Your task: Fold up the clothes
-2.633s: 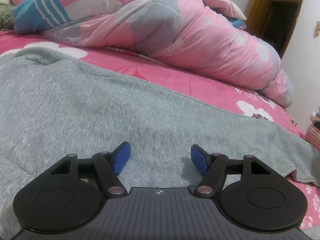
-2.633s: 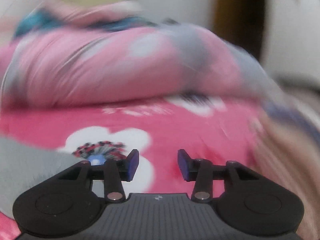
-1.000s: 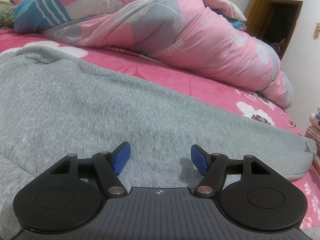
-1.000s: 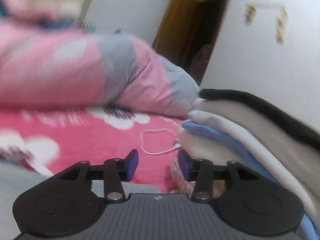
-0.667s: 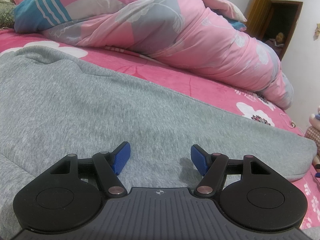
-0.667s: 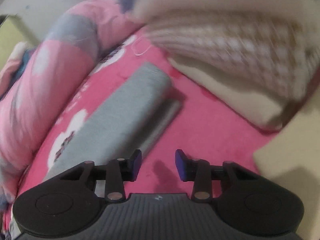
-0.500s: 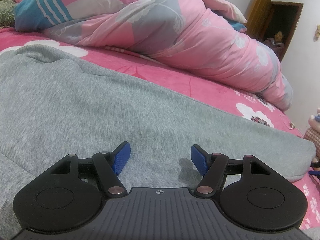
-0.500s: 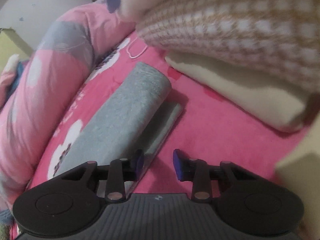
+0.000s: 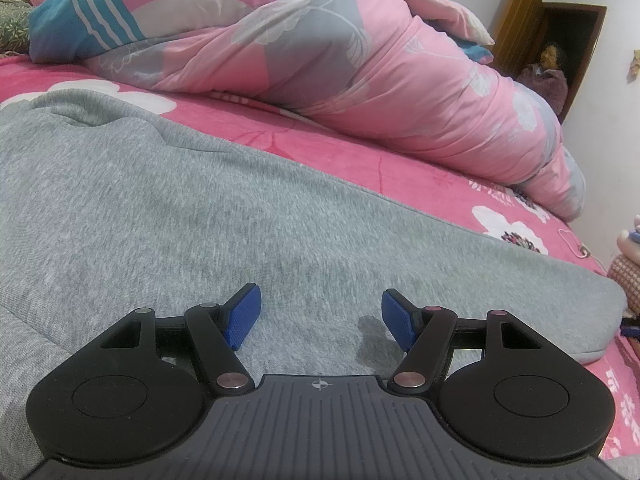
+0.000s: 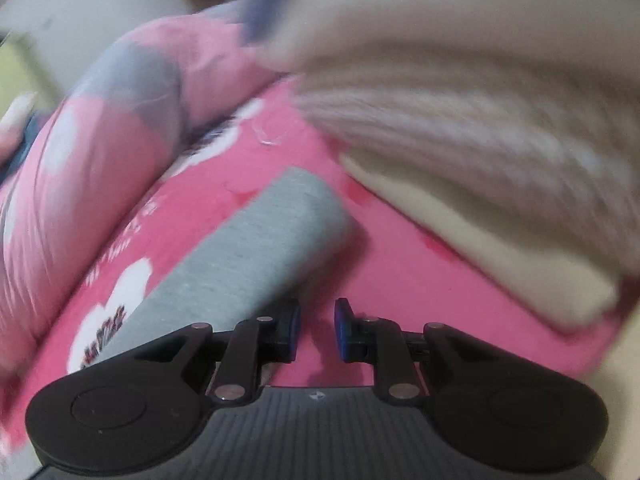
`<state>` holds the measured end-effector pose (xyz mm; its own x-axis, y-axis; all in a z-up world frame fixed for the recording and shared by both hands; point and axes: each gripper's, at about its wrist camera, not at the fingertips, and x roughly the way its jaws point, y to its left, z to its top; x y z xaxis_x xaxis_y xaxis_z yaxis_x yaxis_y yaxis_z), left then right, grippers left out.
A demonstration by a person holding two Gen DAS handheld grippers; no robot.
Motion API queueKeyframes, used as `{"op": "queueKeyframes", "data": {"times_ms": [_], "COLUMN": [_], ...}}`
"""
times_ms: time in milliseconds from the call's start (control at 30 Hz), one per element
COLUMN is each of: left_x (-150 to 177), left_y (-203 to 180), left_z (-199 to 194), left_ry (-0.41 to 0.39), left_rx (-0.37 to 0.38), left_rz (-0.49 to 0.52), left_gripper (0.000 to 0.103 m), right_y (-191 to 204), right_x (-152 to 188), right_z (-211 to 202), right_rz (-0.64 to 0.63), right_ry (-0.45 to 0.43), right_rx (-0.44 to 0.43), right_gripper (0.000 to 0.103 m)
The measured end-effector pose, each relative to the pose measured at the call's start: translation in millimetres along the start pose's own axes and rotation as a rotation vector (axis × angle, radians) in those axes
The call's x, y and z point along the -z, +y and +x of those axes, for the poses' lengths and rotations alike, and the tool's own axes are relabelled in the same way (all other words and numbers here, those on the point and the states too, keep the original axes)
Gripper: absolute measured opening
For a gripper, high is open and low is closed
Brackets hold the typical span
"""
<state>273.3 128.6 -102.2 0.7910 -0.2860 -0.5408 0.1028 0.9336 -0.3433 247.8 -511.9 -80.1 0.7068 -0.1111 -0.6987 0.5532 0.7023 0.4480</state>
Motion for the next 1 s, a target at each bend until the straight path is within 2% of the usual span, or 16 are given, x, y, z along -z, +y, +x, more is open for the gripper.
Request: {"op": "queueKeyframes", "data": {"times_ms": [100,200,300,400,467,500,567,700,767,867,967,1000], "left_x": [0,0,-1,-1,-1,-1,-1,-1,-1,-1,-1,-1], "left_y": [0,1,1,2,2,2,2,3,3,3,3,4], "left_z": [0,0,0,0,0,0,0,0,0,-1,-1,-1], "left_ry": [0.000,0.000,0.000,0.001,0.001,0.001,0.000,0.002,0.003,0.004,0.002,0.002], "left_rx": [0.001,0.002,0.003,0.004,0.006,0.007,0.008,0.009,0.009,0.009,0.013,0.015], "left_rz": [0.000,-0.001,-0.001,-0.002,-0.005,-0.007,-0.009,-0.011,-0.011,-0.014,-0.018,-0.022], "left_gripper": [0.067,0.067,0.067,0.067,0.067,0.067,0.067,0.067,0.067,0.067,0.067,0.067], "right_y": [-16,-9,4,15,21,24,31,42,33,6,-21,-20], "right_x": [2,3,11,15,17,16,14,8,12,25,35,35], "right_z": [5,16,31,39,38,32,20,-50,-70,-66,-55,-61], "right_rz": [0.082,0.116,0.121,0.079,0.038,0.023,-0.007,-0.073,-0.070,-0.039,0.074,0.069], "right_ry": [0.034,0.027,0.064,0.064,0.044,0.027,-0.008,-0.093,-0.074,0.015,0.084,0.063], "right_rx": [-0.027,-0.063,-0.099,-0.065,-0.047,-0.041,-0.030,-0.024,0.001,0.082,0.090,0.075], "right_gripper": [0.021,0.022,0.022,0.021,0.007,0.004,0.004,0.004,0.004,0.004,0.004,0.004]}}
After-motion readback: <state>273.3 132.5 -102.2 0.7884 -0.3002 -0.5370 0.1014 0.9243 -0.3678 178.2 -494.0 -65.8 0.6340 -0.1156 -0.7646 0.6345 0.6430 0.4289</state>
